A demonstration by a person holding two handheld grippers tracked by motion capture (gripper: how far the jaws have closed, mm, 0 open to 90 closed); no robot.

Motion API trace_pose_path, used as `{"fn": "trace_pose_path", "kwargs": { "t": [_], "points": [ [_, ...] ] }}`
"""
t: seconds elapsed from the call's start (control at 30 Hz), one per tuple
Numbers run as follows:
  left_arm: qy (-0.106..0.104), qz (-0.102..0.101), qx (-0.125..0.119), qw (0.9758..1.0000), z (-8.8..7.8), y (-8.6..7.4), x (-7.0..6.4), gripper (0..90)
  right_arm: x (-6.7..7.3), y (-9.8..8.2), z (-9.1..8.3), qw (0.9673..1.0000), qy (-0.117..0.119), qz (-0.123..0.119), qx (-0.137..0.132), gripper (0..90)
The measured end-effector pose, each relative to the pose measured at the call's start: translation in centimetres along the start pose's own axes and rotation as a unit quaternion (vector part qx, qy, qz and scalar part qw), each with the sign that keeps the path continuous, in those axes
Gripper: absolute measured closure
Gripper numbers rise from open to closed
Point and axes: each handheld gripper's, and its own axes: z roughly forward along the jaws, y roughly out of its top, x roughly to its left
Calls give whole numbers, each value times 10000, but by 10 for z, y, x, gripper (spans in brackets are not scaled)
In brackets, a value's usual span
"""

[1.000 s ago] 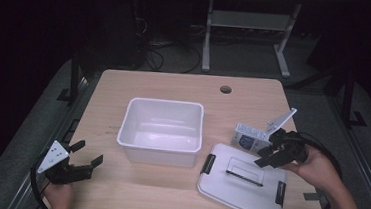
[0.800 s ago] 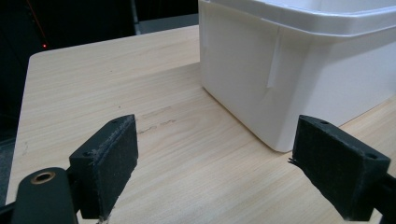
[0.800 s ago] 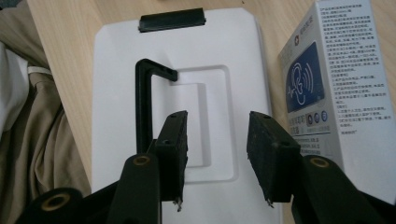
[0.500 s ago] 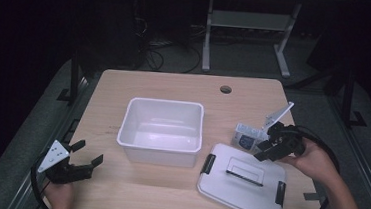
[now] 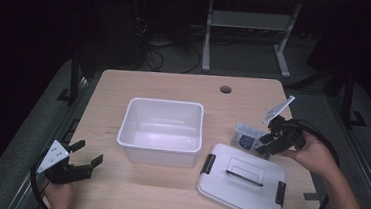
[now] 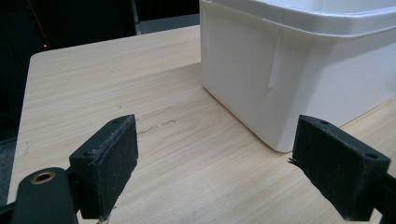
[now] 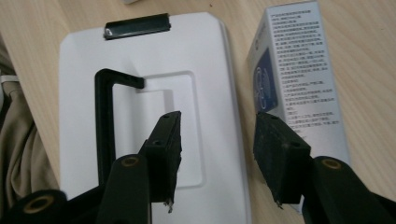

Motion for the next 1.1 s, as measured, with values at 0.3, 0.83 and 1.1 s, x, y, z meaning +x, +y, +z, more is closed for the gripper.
{"fn": "trace_pose_path", "kwargs": {
  "t": [0.3,0.83,1.1],
  "points": [
    [-10,-2,-3,10000,0,0,0,134,-8,6,4,9999,-120,19,41,482],
    [-16,-6,-78,10000,-2,0,0,134,-29,14,10,9993,-369,92,-15,441],
    [-52,41,-64,10000,-1,1,-2,134,-40,14,20,9991,-386,177,66,442]
  ]
}}
